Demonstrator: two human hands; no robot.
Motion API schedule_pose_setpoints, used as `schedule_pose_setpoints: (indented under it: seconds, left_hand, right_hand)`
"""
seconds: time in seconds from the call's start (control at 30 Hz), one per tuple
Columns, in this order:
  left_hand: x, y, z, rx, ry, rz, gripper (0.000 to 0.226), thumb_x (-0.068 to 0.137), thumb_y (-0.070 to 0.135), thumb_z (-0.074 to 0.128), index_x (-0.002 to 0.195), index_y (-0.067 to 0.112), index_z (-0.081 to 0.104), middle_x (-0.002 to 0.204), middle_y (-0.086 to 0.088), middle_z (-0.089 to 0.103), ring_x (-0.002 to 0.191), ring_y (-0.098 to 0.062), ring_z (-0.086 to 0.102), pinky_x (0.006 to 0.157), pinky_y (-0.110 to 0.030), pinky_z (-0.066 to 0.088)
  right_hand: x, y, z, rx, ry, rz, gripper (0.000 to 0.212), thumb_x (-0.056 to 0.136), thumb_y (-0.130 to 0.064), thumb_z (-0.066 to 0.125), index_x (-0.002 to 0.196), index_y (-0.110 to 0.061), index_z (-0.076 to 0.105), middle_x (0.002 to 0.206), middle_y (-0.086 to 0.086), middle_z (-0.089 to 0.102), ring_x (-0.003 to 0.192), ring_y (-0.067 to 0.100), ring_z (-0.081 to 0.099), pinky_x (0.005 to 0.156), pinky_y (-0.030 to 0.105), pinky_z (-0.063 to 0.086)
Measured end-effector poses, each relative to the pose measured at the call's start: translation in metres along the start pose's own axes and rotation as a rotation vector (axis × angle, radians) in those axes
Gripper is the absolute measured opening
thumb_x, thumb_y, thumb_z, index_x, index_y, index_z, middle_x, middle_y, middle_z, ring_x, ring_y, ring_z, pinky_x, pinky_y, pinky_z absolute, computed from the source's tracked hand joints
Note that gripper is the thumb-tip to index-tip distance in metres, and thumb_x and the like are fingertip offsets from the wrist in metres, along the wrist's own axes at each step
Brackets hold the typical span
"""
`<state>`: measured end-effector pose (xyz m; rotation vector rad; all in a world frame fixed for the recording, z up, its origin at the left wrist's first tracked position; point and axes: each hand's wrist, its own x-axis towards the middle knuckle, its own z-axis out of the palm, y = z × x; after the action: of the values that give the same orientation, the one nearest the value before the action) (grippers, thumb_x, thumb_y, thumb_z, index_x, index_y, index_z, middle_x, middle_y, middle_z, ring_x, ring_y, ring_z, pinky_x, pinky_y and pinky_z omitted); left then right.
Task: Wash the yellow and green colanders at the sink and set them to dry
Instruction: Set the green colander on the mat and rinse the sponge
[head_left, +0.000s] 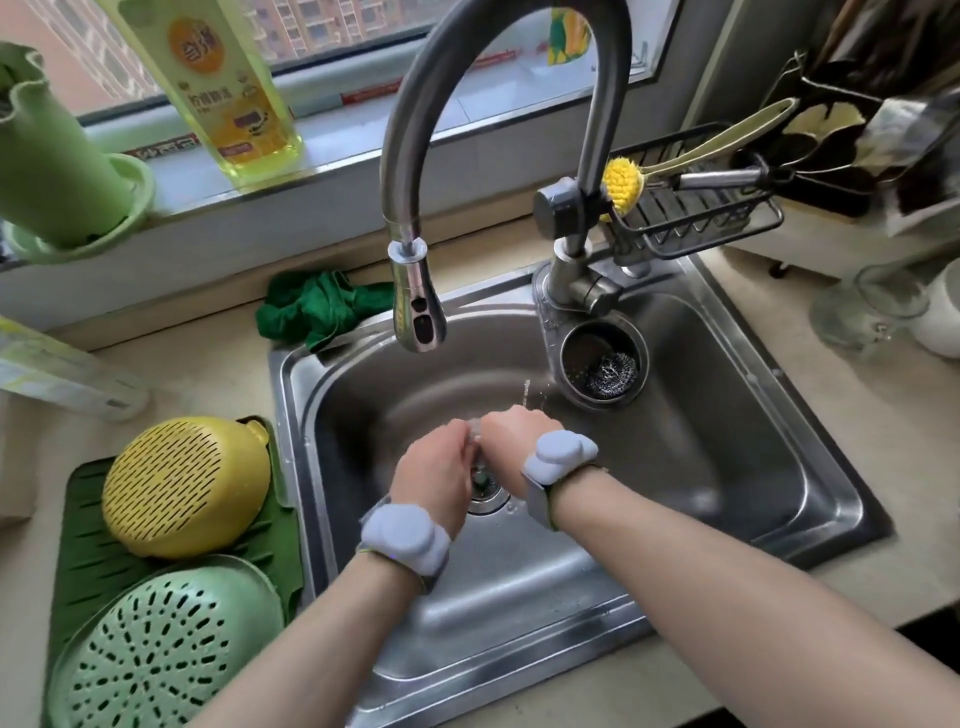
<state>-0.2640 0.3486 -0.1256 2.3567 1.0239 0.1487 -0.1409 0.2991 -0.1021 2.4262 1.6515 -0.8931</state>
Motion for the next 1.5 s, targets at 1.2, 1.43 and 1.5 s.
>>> schedule_pose_setpoints:
  seconds: [1.2,1.43,1.5]
  left_hand:
    - [0.036,0.028,0.002,-0.304,0.071,0.208,0.014,0.095,0.032,0.058,0.098,0.024,0.070,0.082,0.006,0.072,0.072,-0.004,0.064,0.071,-0.021,0.048]
    - [0.081,0.095,-0.020,-0.568,0.034,0.146,0.026,0.089,0.045,0.063,0.111,0.030,0.066,0.085,0.006,0.074,0.072,-0.010,0.069,0.073,-0.036,0.060]
    - [0.095,0.115,-0.029,-0.481,0.095,0.243,0.034,0.092,0.037,0.063,0.122,0.020,0.060,0.103,0.002,0.072,0.088,-0.009,0.069,0.081,-0.029,0.058]
  right_hand:
    - [-0.027,0.044,0.004,0.970,0.150,0.100,0.022,0.081,-0.024,0.064,0.101,-0.021,0.055,0.097,0.003,0.064,0.086,0.014,0.059,0.077,0.029,0.046]
    - [-0.057,0.108,-0.064,0.693,0.739,-0.013,0.020,0.091,-0.019,0.059,0.109,-0.017,0.067,0.105,0.001,0.066,0.100,0.015,0.059,0.092,0.021,0.040]
    - [-0.060,0.129,-0.093,0.609,0.881,0.038,0.018,0.089,-0.020,0.061,0.106,-0.019,0.069,0.105,0.000,0.067,0.099,0.019,0.058,0.092,0.029,0.041]
